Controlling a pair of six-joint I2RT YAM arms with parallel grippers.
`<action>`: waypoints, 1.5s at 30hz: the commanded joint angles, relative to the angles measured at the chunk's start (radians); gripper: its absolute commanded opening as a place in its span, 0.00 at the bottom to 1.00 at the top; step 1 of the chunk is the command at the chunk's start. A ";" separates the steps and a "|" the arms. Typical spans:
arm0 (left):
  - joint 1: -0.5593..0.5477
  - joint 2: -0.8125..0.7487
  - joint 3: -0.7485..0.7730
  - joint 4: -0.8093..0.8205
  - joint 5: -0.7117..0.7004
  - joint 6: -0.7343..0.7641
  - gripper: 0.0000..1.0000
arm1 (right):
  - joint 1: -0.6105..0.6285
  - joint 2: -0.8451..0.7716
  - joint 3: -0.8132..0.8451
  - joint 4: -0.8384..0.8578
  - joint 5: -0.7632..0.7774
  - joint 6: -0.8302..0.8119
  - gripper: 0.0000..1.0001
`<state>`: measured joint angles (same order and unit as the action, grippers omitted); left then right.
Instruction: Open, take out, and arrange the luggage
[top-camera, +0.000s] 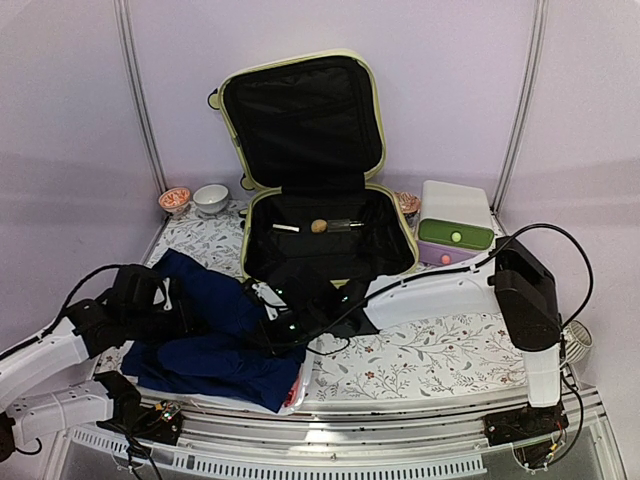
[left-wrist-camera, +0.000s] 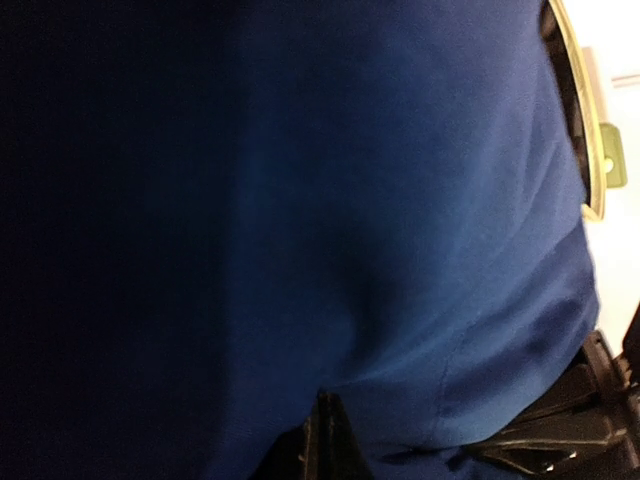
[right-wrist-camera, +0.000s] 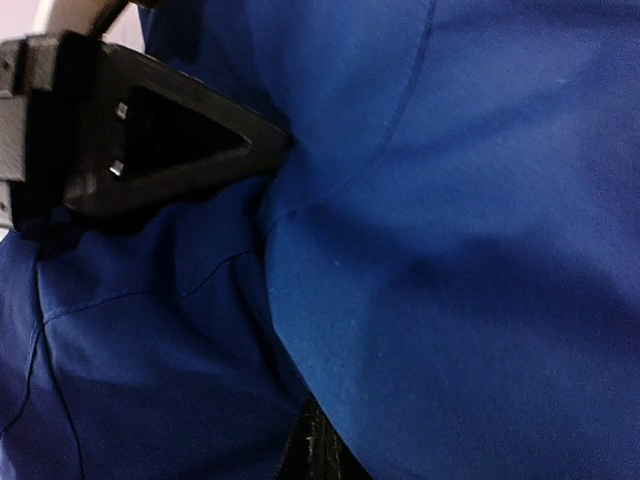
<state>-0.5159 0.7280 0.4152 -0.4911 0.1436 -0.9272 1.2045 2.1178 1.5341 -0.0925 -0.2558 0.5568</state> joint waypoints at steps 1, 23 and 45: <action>0.011 -0.027 0.130 -0.121 -0.113 0.031 0.00 | -0.005 -0.066 -0.055 -0.119 0.138 -0.040 0.03; -0.440 0.411 0.344 0.064 0.288 0.206 0.00 | 0.090 -0.521 -0.481 -0.340 0.290 -0.137 0.02; 0.017 0.262 0.867 -0.461 0.007 0.399 0.10 | 0.167 0.181 0.283 0.072 0.264 -0.404 0.02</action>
<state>-0.5297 0.9497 1.3384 -0.8734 0.1593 -0.5640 1.3930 2.2246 1.6566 -0.0982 0.0231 0.1928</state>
